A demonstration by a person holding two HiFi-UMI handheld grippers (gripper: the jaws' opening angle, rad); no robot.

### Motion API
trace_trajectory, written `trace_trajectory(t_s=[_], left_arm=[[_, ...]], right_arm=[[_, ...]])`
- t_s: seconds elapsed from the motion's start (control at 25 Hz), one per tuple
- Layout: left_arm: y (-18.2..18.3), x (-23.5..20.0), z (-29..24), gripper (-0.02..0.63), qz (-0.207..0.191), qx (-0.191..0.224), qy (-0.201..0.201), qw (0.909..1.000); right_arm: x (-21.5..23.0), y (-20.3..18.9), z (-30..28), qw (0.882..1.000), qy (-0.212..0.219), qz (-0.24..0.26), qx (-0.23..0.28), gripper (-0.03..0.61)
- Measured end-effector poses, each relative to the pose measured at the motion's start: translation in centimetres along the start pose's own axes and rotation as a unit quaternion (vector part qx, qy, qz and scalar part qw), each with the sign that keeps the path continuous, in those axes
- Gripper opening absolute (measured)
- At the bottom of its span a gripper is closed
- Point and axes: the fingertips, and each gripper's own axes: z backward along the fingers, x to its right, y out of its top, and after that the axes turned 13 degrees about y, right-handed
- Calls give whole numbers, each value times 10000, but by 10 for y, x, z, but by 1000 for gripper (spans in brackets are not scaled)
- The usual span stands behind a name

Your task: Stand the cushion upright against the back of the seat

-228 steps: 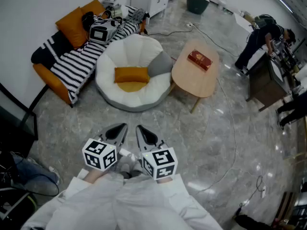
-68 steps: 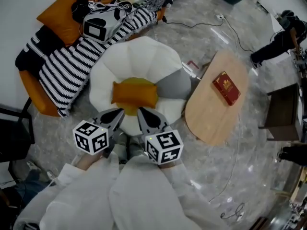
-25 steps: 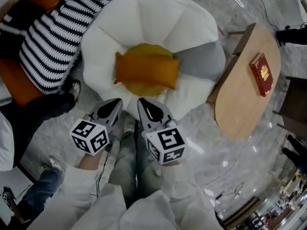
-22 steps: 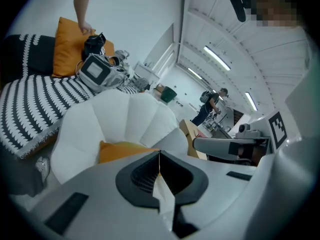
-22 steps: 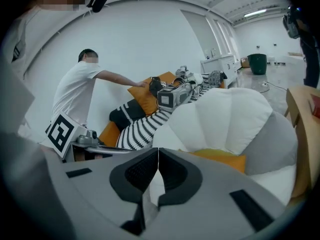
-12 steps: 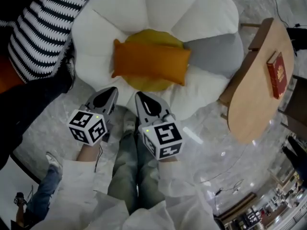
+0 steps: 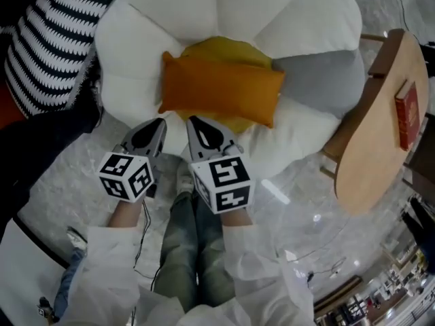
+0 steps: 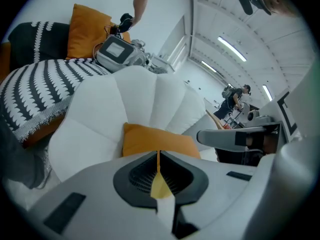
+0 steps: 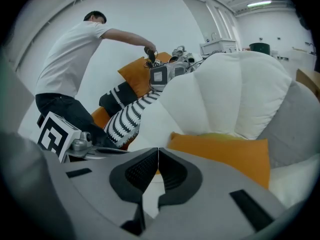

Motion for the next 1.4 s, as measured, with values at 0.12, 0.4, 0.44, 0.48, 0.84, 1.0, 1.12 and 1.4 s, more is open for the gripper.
trace_trajectory(t_s=[0.12,0.4,0.44,0.48,0.84,1.0,1.12,1.4], left_arm=[[-7,-10,-17,9,31,-14,-9,10000],[-22,-20,-39,9,149,-79,75,9998],[-24,-21,-41,9,139,-97,87,9998],[-27,-23,-44,9,139,-114,100,9998],[-55,-39,-72,80,266,-306,201,9990],[-64,-53,-81,126,224,-430,375,9981],[-70,-62,-87,192,66,-549,524,9971],[-82,-76,-101,227,-520,-773,685,9933]], right_arm=[[3,-5,-15,9998,97,83,-133,12],[22,-25,-32,9999,45,-107,-53,12],[24,-28,-35,9999,38,-138,-55,12],[25,-32,-39,9998,49,-154,-73,12],[22,-55,-60,9993,306,-177,-142,12],[23,-65,-64,9991,323,-230,-153,12],[24,-70,-62,9989,336,-281,-139,12],[24,-76,-59,9982,392,-457,-70,12]])
